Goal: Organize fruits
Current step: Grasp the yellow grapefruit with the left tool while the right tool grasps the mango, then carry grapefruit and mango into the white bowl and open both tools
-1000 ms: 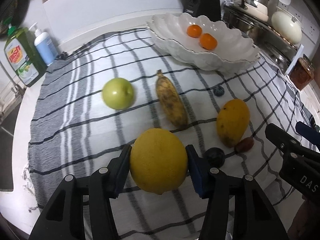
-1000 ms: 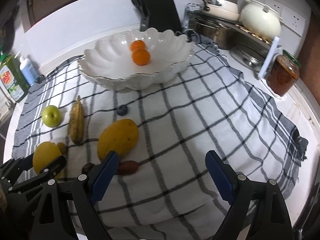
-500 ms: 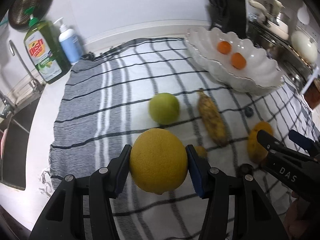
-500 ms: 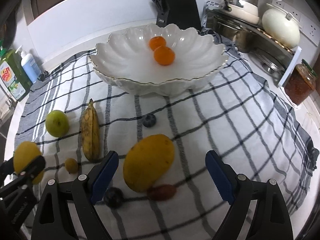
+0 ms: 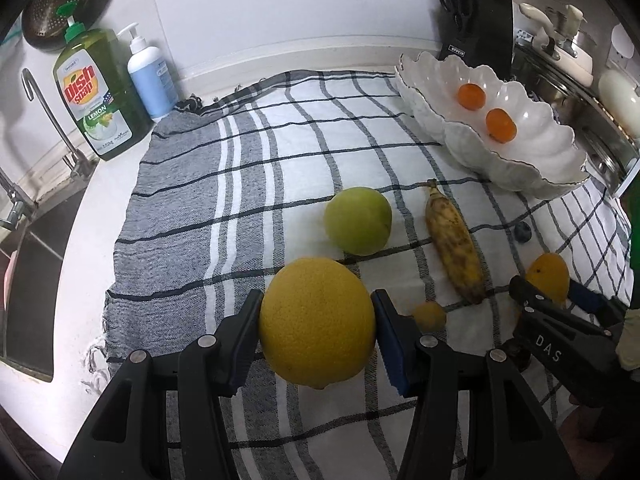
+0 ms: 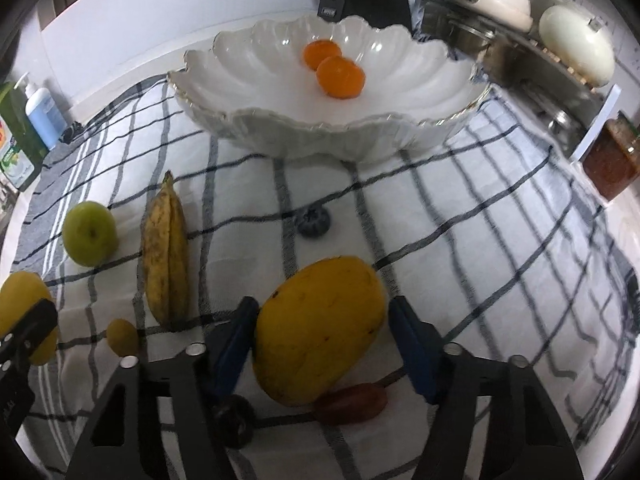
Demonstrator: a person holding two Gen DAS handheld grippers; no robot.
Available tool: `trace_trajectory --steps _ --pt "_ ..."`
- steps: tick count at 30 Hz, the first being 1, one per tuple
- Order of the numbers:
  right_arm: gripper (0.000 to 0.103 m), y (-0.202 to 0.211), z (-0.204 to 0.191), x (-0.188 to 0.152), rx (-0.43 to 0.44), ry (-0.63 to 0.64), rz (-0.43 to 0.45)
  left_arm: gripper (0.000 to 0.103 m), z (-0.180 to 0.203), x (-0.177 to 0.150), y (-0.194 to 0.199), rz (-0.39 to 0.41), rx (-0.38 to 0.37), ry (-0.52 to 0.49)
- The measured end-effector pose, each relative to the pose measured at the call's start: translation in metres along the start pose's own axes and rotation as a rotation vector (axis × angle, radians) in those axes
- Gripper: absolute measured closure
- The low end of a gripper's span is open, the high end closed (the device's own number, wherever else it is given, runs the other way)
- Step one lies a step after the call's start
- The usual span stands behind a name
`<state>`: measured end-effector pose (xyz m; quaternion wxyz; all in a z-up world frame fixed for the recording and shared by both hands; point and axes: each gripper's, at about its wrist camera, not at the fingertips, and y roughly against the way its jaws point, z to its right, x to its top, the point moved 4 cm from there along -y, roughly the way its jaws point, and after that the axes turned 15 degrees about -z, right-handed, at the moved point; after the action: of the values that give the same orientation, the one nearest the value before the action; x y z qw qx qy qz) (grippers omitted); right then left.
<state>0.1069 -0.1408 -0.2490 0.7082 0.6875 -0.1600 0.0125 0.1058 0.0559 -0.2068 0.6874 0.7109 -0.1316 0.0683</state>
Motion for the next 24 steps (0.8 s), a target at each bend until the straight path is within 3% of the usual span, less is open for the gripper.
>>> trace_trajectory --steps 12,24 --pt "0.043 0.021 0.010 0.000 0.032 -0.016 0.048 0.050 0.008 0.006 0.008 0.013 0.000 -0.015" --pt "0.043 0.064 0.028 0.019 0.037 -0.044 0.114 0.050 0.035 0.040 0.040 0.080 -0.025 -0.065"
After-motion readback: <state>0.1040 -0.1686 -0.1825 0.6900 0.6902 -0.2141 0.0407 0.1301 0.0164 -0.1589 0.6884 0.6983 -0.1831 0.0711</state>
